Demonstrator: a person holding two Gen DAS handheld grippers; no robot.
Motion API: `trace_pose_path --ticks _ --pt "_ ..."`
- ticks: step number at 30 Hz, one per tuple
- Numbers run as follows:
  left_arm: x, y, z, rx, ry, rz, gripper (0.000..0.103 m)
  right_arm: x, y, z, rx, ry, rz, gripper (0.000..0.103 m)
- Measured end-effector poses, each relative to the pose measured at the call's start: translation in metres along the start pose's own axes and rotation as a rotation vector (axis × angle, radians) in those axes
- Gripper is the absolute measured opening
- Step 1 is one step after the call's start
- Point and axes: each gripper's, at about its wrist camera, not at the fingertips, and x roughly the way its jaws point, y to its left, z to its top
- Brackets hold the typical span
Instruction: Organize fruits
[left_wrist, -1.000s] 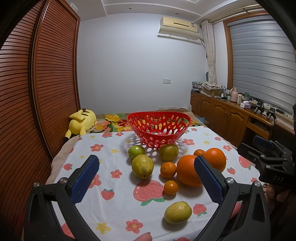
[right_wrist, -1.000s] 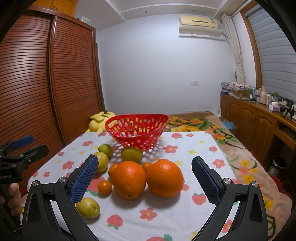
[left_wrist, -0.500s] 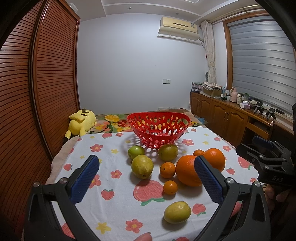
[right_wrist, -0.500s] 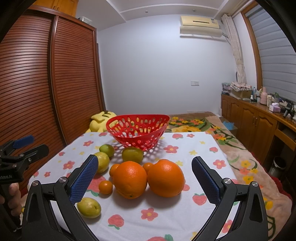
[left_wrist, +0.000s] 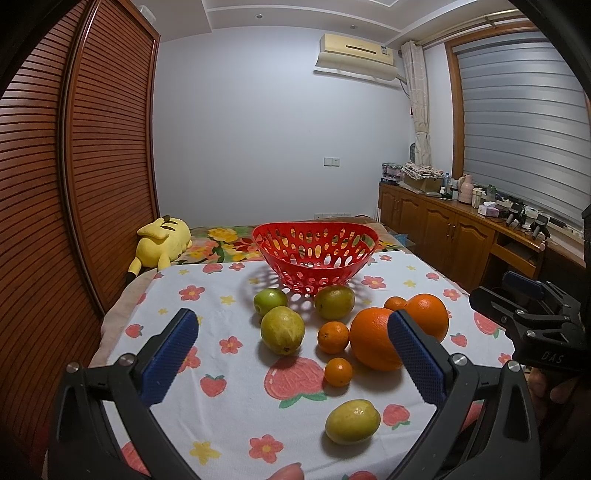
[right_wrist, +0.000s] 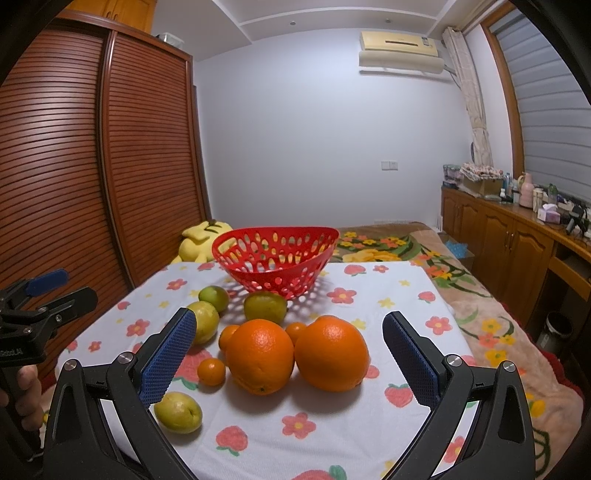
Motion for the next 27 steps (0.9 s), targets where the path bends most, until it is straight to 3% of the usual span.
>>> trace_pose_path --ticks 14,27 --pt "0.004 -0.001 -0.009 -0.002 0.034 -0.023 0.103 0.001 0.002 -0.006 0.001 0.029 0.005 0.103" --pt "0.042 -0.002 -0.037 0.0 0.2 -0.093 0.103 0.011 -0.003 -0.017 -0.001 0.078 -0.004 0.103"
